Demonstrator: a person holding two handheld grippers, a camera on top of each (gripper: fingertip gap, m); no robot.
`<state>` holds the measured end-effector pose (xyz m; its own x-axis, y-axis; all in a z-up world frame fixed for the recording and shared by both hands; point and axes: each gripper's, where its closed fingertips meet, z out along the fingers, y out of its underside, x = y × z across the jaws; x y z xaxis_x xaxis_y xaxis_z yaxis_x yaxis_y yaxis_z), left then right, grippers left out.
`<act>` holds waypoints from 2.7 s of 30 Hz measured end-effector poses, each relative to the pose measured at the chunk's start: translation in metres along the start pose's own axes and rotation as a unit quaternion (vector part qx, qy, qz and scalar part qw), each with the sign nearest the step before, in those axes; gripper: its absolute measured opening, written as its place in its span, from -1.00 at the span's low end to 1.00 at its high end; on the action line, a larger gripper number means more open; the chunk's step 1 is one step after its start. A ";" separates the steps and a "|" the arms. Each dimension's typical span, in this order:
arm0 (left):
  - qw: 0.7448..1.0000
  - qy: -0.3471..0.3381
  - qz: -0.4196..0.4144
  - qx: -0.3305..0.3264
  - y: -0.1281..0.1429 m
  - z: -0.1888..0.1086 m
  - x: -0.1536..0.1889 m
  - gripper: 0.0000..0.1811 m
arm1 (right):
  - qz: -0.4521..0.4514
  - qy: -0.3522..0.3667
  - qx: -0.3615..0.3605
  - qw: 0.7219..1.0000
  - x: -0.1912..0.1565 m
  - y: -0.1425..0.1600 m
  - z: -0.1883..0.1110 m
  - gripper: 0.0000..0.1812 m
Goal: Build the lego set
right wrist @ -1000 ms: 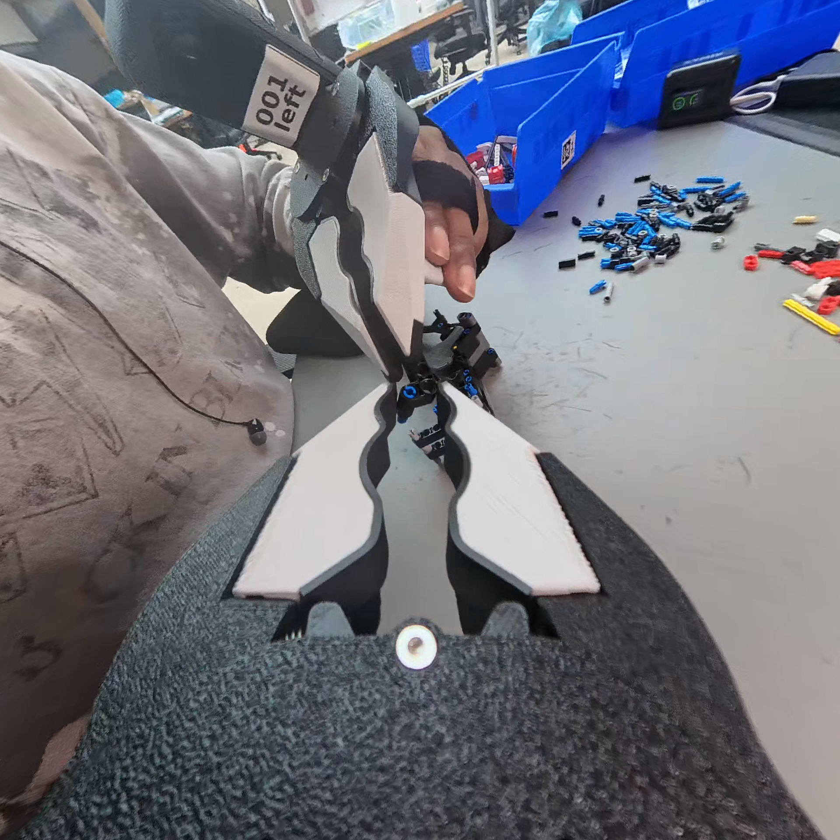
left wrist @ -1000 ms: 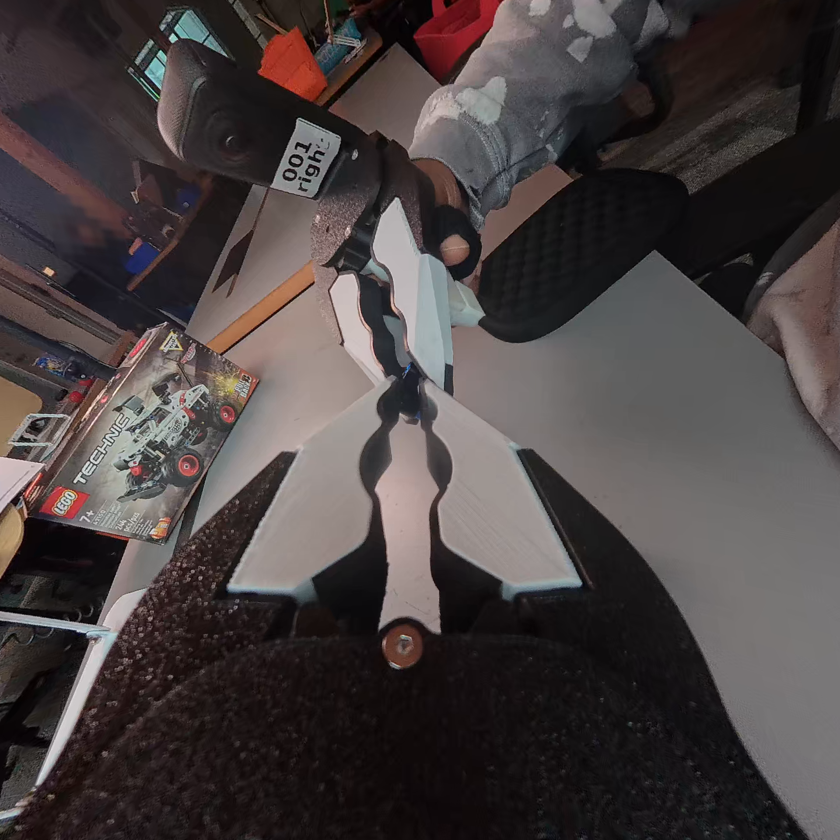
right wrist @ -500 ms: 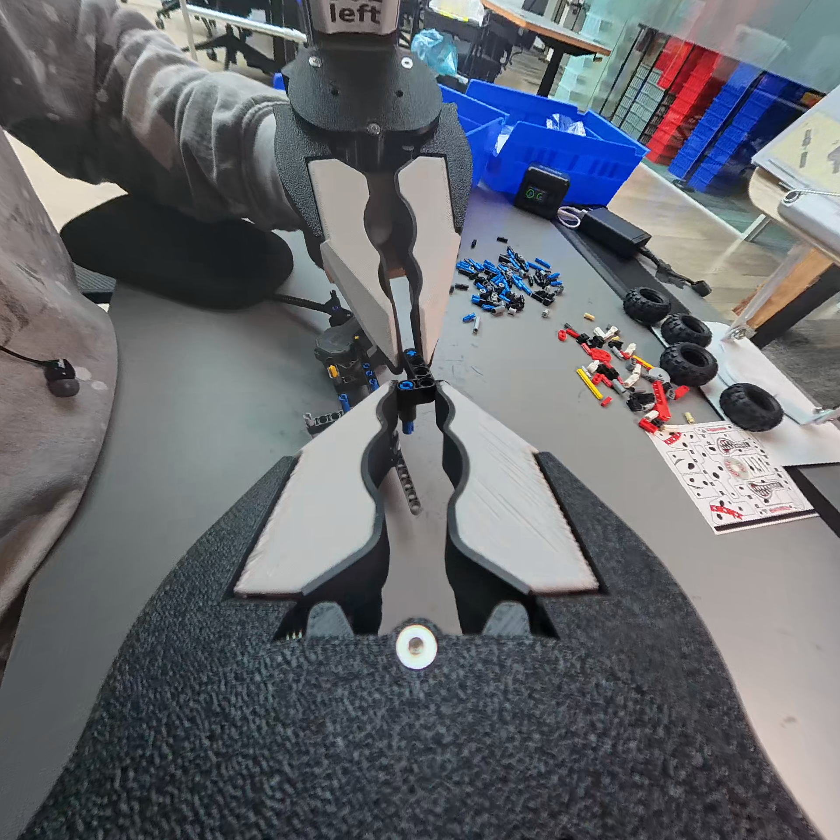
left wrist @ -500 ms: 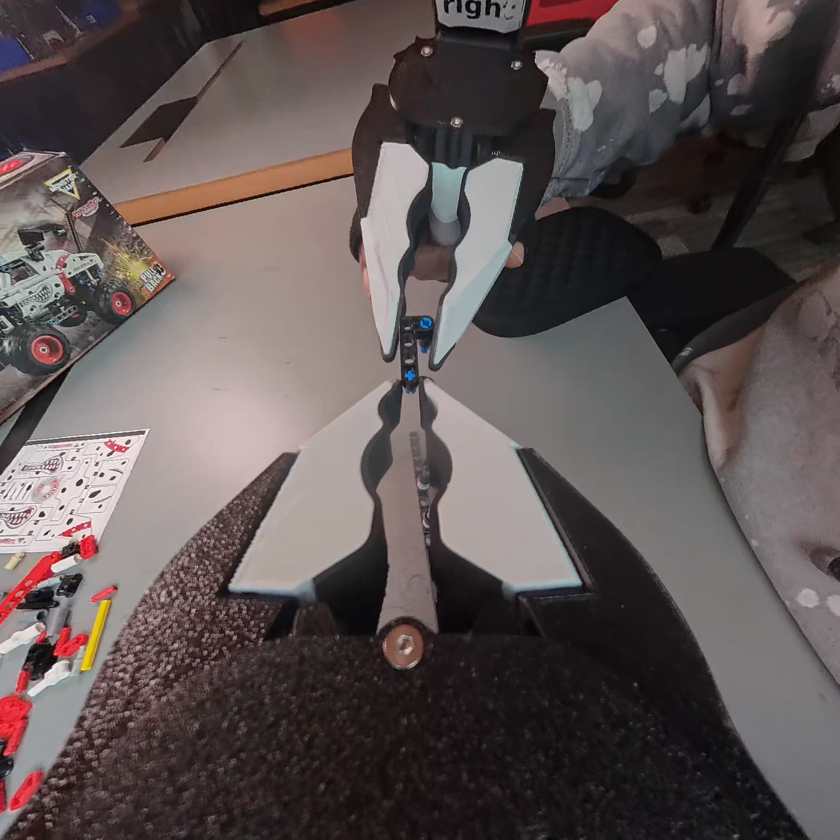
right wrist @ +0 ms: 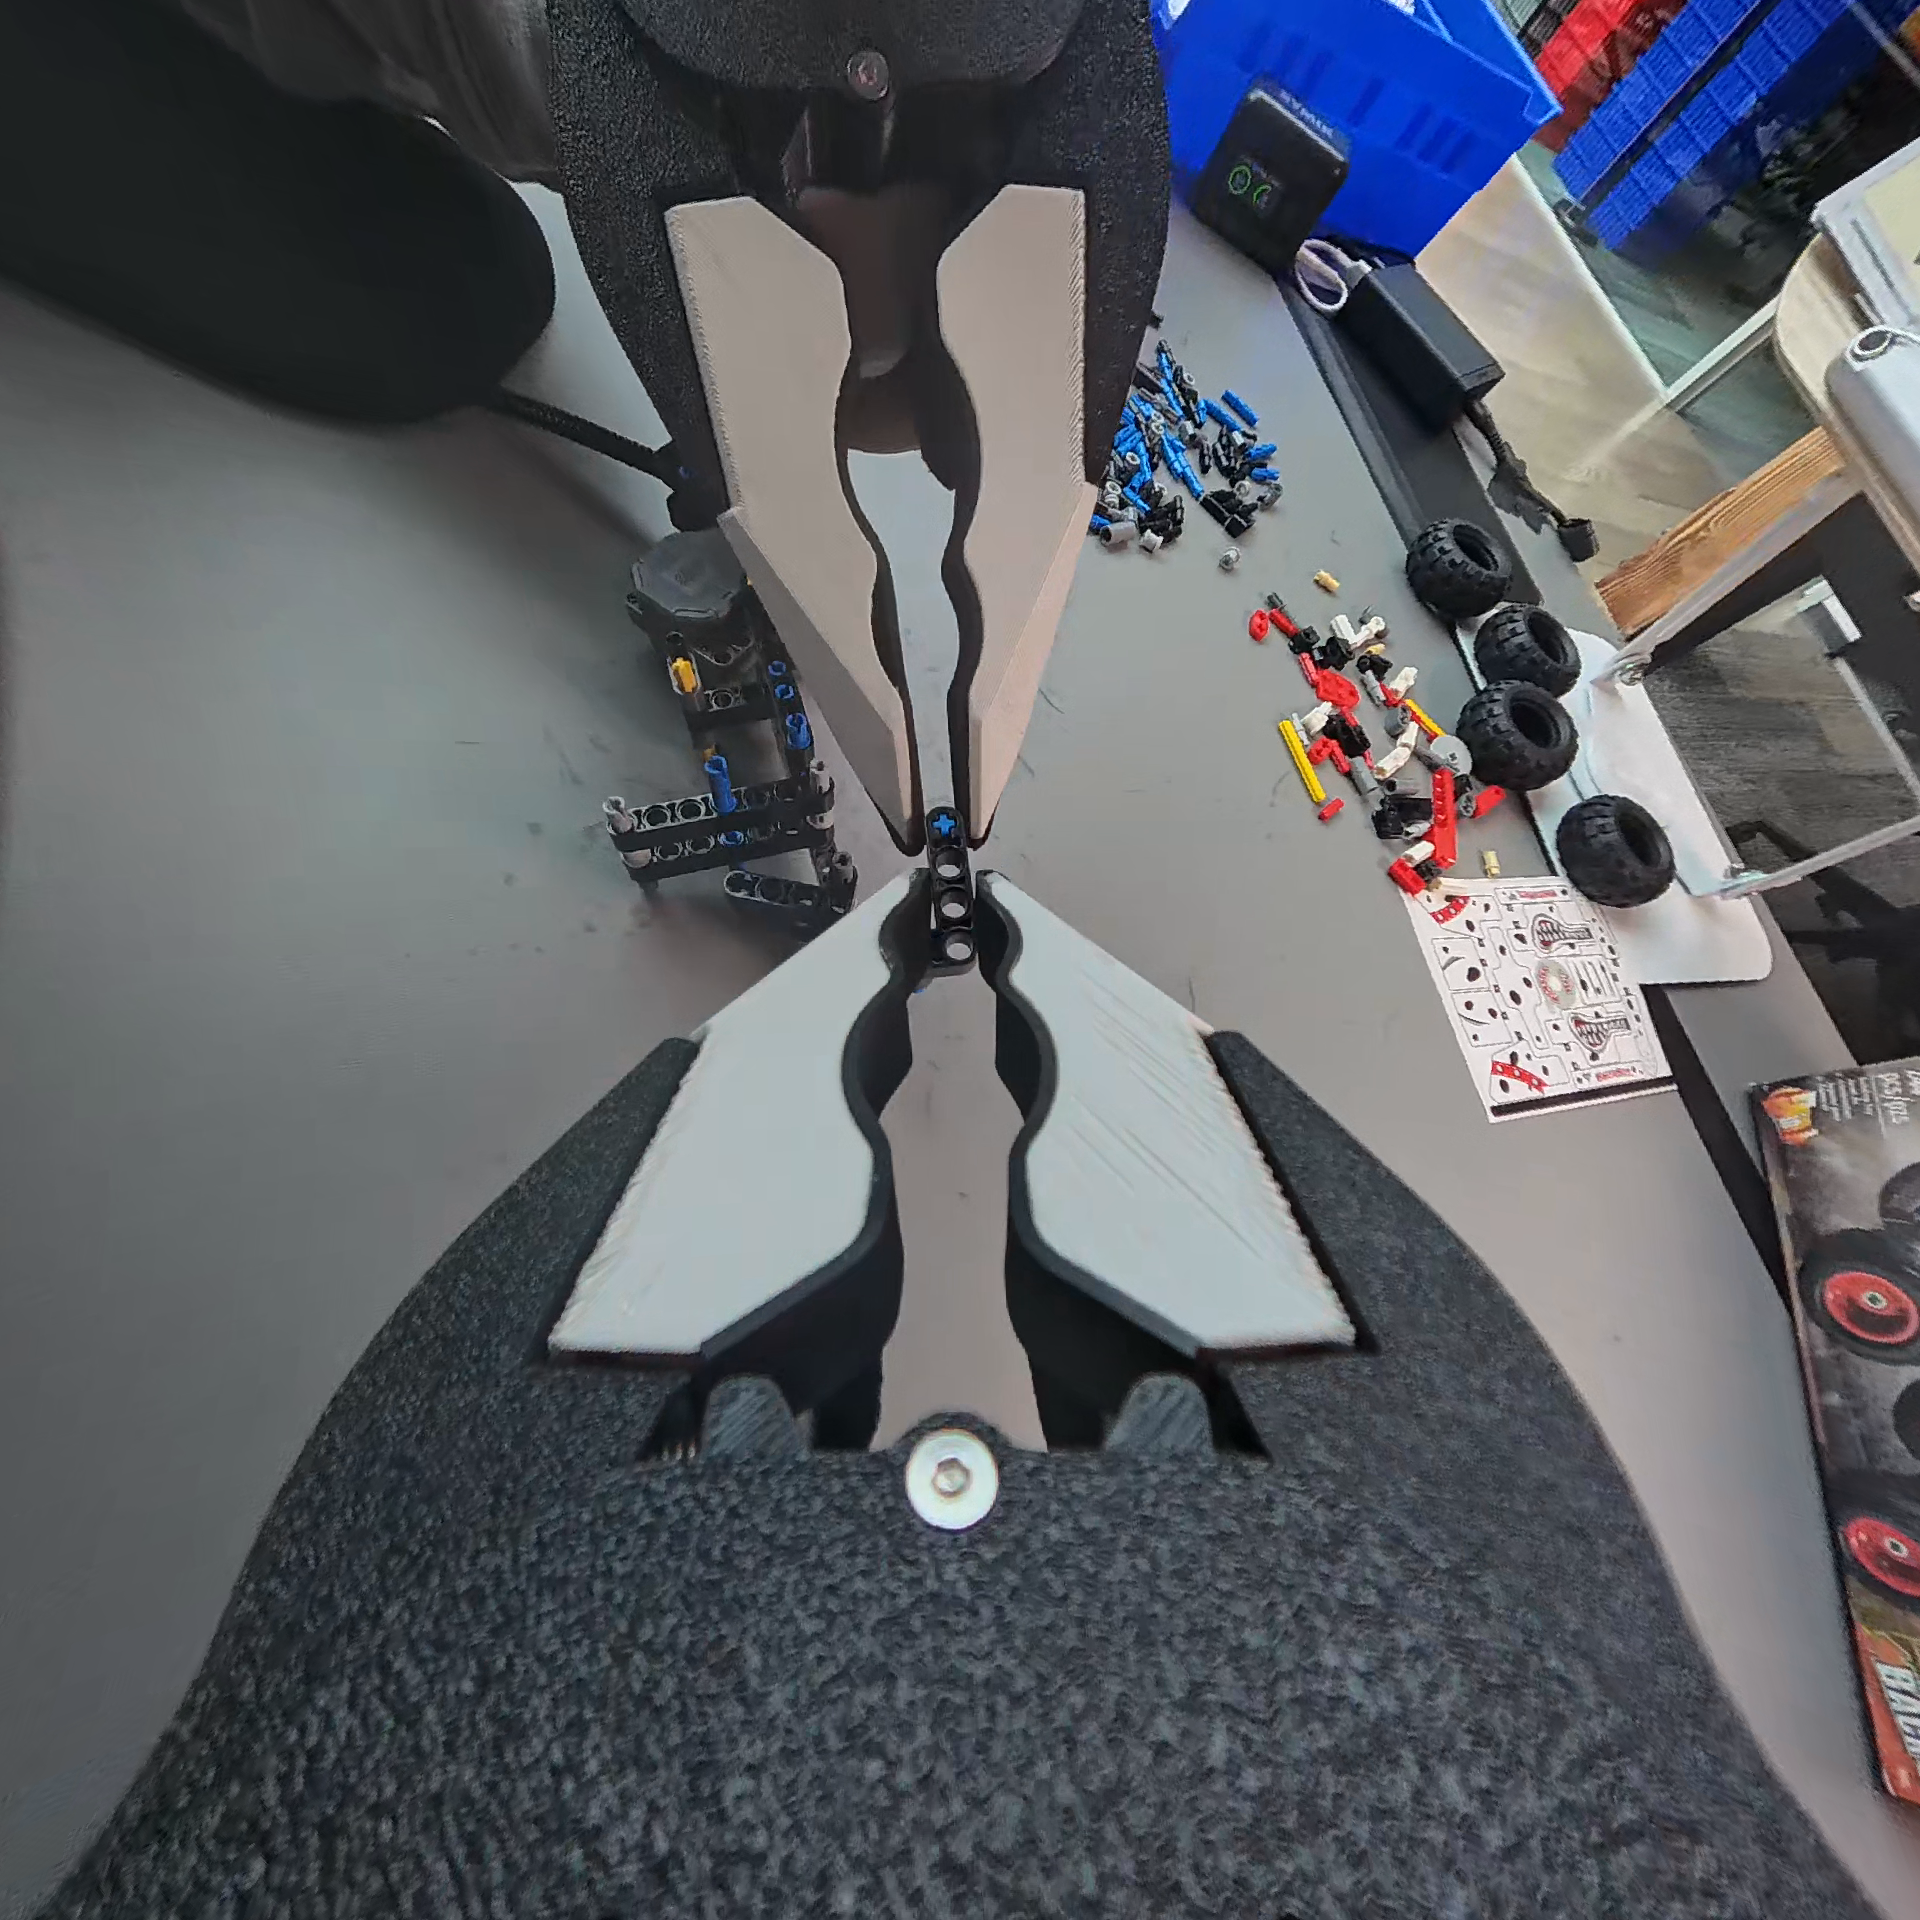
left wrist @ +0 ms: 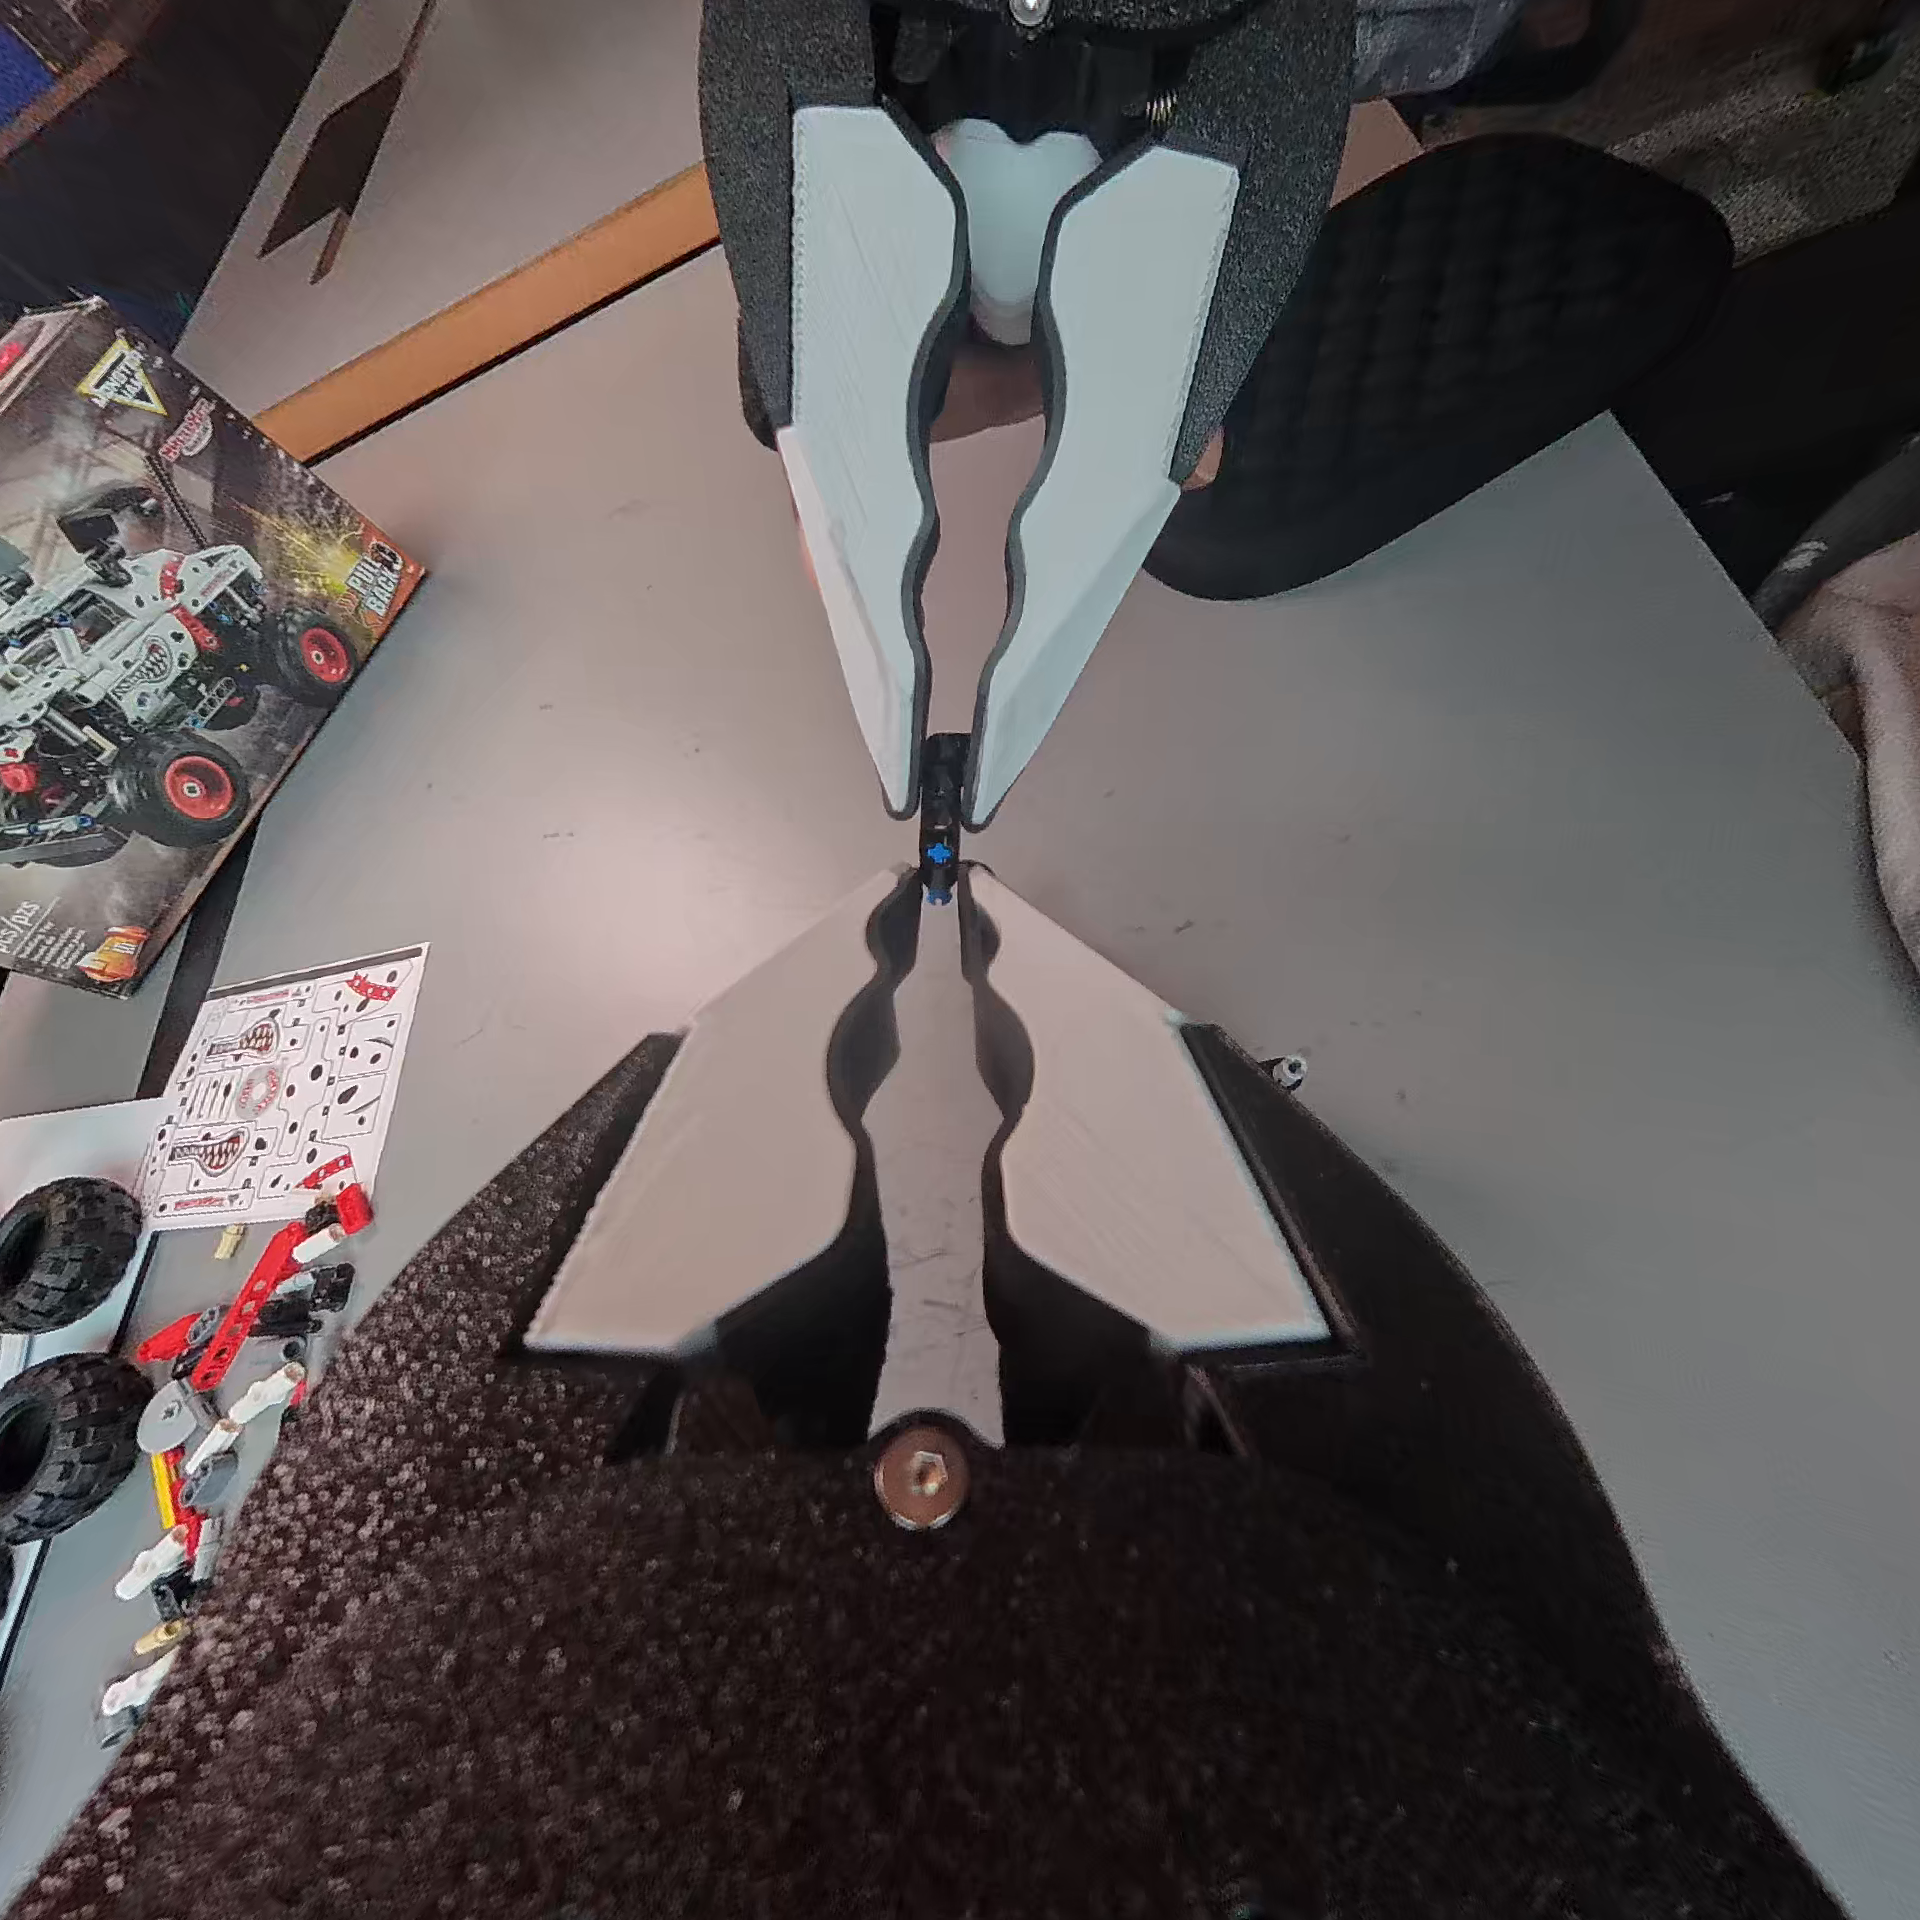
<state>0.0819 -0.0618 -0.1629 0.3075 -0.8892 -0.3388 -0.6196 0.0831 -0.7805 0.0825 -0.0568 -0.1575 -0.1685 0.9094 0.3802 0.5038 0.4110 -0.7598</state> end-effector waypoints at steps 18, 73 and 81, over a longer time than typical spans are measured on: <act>0.892 0.314 -0.308 -0.104 0.051 -0.003 0.016 -0.64 | -0.027 -0.070 -0.075 0.994 -0.022 0.039 0.024 -0.92; 0.911 0.178 -0.160 -0.337 0.081 0.012 0.040 -0.59 | -0.006 -0.112 -0.030 0.993 -0.032 0.052 0.043 -0.92; 0.909 0.164 -0.250 -0.291 0.068 0.019 0.042 -0.40 | 0.031 -0.110 -0.025 0.993 -0.031 0.052 0.044 -0.92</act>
<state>0.0667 -0.0844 -0.2400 0.4827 -0.8447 0.2311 -0.7680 -0.5351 -0.3519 0.0769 -0.0611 -0.2318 -0.3138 0.9270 0.2052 0.5589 0.3551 -0.7494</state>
